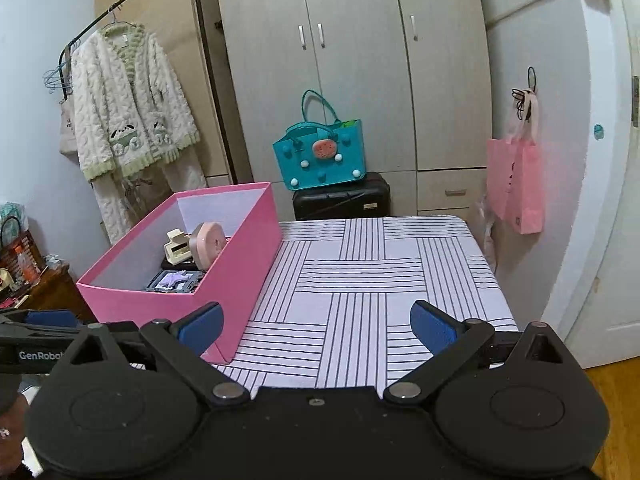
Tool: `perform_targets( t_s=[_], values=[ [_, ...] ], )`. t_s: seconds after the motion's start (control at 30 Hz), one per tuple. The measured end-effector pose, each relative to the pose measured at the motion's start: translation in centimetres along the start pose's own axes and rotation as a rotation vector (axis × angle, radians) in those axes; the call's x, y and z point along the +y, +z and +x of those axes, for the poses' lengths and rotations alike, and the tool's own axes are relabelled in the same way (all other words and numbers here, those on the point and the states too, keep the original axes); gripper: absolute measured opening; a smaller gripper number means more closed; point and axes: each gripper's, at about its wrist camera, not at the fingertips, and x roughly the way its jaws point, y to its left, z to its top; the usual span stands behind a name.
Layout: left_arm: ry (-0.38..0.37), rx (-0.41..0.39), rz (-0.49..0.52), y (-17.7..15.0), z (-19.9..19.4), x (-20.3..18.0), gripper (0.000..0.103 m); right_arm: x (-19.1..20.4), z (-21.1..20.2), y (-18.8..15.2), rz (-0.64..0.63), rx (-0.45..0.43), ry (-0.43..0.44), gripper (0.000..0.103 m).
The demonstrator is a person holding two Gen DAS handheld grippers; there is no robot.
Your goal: Organize rigid objects
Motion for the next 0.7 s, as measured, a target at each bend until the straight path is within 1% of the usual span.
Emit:
perform_targets(
  t_s=[0.1, 0.2, 0.43, 0.7],
  values=[
    [0.007, -0.011, -0.004, 0.01, -0.12, 0.02, 0.099, -0.07, -0.25, -0.04, -0.003, -0.013, -0.005, 0.101],
    [0.013, -0.023, -0.009, -0.09, -0.16, 0.05, 0.103, 0.11, -0.39, -0.16, -0.013, -0.024, -0.019, 0.101],
    [0.03, -0.03, 0.003, -0.41, -0.1, -0.14, 0.103, 0.16, -0.51, -0.38, -0.013, -0.027, -0.031, 0.101],
    [0.032, -0.029, 0.016, -0.43, 0.0, -0.28, 0.103, 0.29, -0.54, -0.54, -0.018, -0.031, -0.042, 0.101]
  ],
)
